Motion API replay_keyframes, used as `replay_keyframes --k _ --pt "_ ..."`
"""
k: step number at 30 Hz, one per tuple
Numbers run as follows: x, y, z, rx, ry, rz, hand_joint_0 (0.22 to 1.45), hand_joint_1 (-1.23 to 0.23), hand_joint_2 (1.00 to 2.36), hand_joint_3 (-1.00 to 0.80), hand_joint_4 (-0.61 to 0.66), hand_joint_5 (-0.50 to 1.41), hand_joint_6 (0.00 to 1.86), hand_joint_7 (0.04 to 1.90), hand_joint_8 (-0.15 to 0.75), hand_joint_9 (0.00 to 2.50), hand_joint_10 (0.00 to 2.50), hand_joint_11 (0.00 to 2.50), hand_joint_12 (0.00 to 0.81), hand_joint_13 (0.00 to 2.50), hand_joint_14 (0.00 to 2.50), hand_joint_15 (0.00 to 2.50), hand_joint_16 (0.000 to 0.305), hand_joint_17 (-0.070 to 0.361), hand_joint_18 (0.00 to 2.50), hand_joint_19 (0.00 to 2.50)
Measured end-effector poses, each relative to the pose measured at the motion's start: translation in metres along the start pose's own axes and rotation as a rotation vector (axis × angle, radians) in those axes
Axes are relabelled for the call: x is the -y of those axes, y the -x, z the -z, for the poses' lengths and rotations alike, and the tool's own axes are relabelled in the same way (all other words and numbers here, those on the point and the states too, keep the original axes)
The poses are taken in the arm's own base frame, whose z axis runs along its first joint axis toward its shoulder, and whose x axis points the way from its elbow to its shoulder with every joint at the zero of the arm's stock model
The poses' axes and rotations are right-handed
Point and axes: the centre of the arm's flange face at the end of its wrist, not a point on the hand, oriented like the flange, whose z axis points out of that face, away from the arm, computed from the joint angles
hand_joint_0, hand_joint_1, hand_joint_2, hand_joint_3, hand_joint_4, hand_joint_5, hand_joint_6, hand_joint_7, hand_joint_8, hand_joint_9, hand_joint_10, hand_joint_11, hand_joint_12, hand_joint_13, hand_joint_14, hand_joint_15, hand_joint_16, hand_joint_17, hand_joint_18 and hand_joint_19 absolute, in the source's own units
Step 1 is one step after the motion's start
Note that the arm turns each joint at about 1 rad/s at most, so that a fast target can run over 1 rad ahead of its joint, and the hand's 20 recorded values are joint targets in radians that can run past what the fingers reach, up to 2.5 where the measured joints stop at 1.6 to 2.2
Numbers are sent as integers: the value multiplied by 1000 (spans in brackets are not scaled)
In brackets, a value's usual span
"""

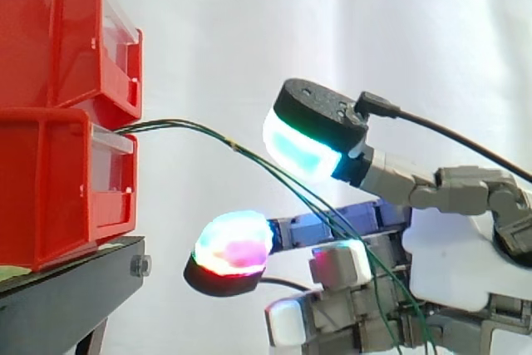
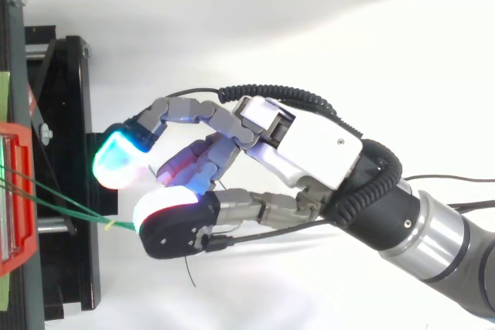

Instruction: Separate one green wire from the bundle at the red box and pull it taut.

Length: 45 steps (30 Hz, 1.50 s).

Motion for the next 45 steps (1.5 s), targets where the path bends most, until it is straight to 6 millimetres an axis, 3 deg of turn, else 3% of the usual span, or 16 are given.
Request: replay_keyframes --k 7,15,25,33,45 --pt "-15 -13 -4 -1 14 28 592 -682 1000 -500 224 -147 502 1129 284 1470 23 991 357 1169 19 485 48 108 869 343" --pt "-17 -20 0 -12 15 25 602 -713 1001 -500 196 -133 509 1286 284 1429 23 1044 349 1156 18 505 47 106 866 356" --pt "-20 -25 3 -18 15 15 604 -639 1003 -466 183 -143 614 1172 292 1457 23 1049 353 1171 20 508 47 105 873 366" --pt "-36 -24 -1 -32 -16 10 631 -718 1016 -306 144 -201 817 956 292 1341 21 1057 352 1143 20 520 48 107 878 365" --pt "-47 -23 1 -47 -70 41 648 -793 1015 -304 105 -215 891 911 294 1290 21 1078 359 1130 19 528 48 107 880 374"
